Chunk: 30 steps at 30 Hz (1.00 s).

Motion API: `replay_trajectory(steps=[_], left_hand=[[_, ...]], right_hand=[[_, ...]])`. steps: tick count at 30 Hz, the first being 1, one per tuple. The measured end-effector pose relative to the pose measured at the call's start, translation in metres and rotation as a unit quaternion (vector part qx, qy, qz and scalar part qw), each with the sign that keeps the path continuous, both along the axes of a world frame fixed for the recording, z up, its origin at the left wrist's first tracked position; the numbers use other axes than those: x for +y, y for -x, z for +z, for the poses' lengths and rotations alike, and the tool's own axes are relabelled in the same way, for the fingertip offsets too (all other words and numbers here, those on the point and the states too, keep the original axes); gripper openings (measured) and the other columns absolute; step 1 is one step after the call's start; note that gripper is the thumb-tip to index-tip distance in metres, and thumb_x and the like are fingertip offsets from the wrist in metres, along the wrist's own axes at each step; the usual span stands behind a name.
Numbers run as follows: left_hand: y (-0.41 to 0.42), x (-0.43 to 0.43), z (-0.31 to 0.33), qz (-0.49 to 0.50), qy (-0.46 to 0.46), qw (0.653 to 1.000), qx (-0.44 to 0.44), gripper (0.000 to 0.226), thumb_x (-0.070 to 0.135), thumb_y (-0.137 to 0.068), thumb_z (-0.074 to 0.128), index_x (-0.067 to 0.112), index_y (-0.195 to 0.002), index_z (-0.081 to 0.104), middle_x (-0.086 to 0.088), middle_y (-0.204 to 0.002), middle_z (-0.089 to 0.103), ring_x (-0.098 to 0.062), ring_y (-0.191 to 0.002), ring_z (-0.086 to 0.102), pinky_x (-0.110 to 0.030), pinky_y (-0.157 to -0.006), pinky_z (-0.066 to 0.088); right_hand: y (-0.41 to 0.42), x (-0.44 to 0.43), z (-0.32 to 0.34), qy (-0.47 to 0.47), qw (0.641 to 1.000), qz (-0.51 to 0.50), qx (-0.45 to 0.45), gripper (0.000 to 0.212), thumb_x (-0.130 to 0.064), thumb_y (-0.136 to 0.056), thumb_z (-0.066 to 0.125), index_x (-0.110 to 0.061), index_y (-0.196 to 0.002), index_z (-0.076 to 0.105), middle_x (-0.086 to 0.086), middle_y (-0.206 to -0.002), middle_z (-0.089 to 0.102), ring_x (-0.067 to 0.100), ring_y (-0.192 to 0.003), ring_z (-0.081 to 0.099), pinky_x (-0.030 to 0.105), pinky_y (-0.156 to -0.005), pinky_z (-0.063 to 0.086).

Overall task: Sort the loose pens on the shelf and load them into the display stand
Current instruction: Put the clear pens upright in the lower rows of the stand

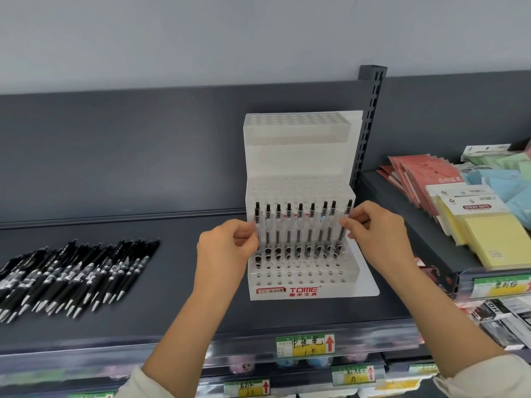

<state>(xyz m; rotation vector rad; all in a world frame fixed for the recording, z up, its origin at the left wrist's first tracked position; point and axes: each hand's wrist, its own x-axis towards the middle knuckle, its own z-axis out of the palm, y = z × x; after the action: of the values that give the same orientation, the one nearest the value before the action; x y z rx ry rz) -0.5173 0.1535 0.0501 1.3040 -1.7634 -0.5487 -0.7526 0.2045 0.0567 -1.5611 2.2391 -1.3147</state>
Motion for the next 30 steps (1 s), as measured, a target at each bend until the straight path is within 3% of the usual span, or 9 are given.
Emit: replay_trajectory(steps=[3,9,15,18,21,26,30], left_hand=[[0.000,0.000,-0.001,0.004,-0.002,1.000,0.010,0.014,0.016,-0.084,0.068,0.014,-0.097,0.073,0.011,-0.083,0.071,0.005,-0.073,0.064,-0.014,-0.075,0.053],[-0.001,0.001,-0.001,0.012,-0.008,1.000,0.020,0.012,0.017,-0.083,0.069,0.019,-0.094,0.072,0.017,-0.081,0.069,0.006,-0.072,0.064,-0.014,-0.073,0.053],[-0.008,0.013,-0.002,0.027,-0.008,1.000,-0.001,0.018,0.025,-0.080,0.073,0.020,-0.097,0.071,0.016,-0.084,0.068,0.006,-0.076,0.063,-0.010,-0.071,0.049],[-0.027,0.022,-0.010,0.051,-0.008,0.998,-0.031,0.019,0.027,-0.081,0.071,0.021,-0.098,0.071,0.015,-0.085,0.069,0.003,-0.079,0.064,-0.021,-0.076,0.053],[-0.059,0.030,-0.019,0.083,-0.005,0.994,-0.065,0.012,0.029,-0.083,0.067,0.025,-0.094,0.072,0.016,-0.084,0.069,-0.002,-0.080,0.065,-0.031,-0.077,0.054],[-0.134,0.038,-0.024,0.144,0.011,0.984,-0.108,0.014,0.021,-0.087,0.064,0.019,-0.098,0.072,0.008,-0.093,0.070,-0.010,-0.086,0.065,-0.030,-0.077,0.052],[-0.216,0.040,-0.022,0.185,0.017,0.973,-0.136,0.020,0.023,-0.088,0.063,0.018,-0.107,0.070,0.007,-0.104,0.069,-0.012,-0.096,0.062,-0.028,-0.080,0.050]], right_hand=[[0.001,0.000,0.000,0.000,1.000,0.002,0.005,0.012,-0.024,-0.087,0.065,-0.013,-0.089,0.063,-0.001,-0.078,0.065,0.016,-0.073,0.064,0.031,-0.071,0.053],[0.002,0.001,0.001,0.001,1.000,0.014,-0.001,0.012,-0.024,-0.086,0.066,-0.012,-0.087,0.064,-0.002,-0.077,0.065,0.016,-0.072,0.064,0.039,-0.074,0.056],[0.003,0.009,0.004,0.000,1.000,-0.004,0.014,0.023,-0.031,-0.084,0.068,-0.012,-0.098,0.064,0.000,-0.087,0.066,0.014,-0.075,0.061,0.033,-0.075,0.052],[-0.007,0.021,0.006,0.047,0.998,-0.028,0.039,0.024,-0.032,-0.085,0.067,-0.014,-0.099,0.061,0.001,-0.088,0.061,0.011,-0.071,0.054,0.031,-0.070,0.047],[-0.041,0.032,0.012,0.067,0.997,0.031,0.007,0.013,-0.027,-0.087,0.064,-0.019,-0.094,0.059,-0.005,-0.078,0.057,0.005,-0.069,0.052,0.022,-0.063,0.042],[-0.125,0.024,0.021,0.039,0.985,0.166,0.002,0.010,-0.029,-0.088,0.062,-0.028,-0.096,0.056,-0.013,-0.081,0.057,0.001,-0.074,0.054,0.011,-0.060,0.038],[-0.201,-0.004,0.010,0.006,0.976,0.219,0.011,0.016,-0.031,-0.087,0.063,-0.024,-0.102,0.061,-0.015,-0.083,0.059,-0.001,-0.077,0.054,0.013,-0.066,0.040]])
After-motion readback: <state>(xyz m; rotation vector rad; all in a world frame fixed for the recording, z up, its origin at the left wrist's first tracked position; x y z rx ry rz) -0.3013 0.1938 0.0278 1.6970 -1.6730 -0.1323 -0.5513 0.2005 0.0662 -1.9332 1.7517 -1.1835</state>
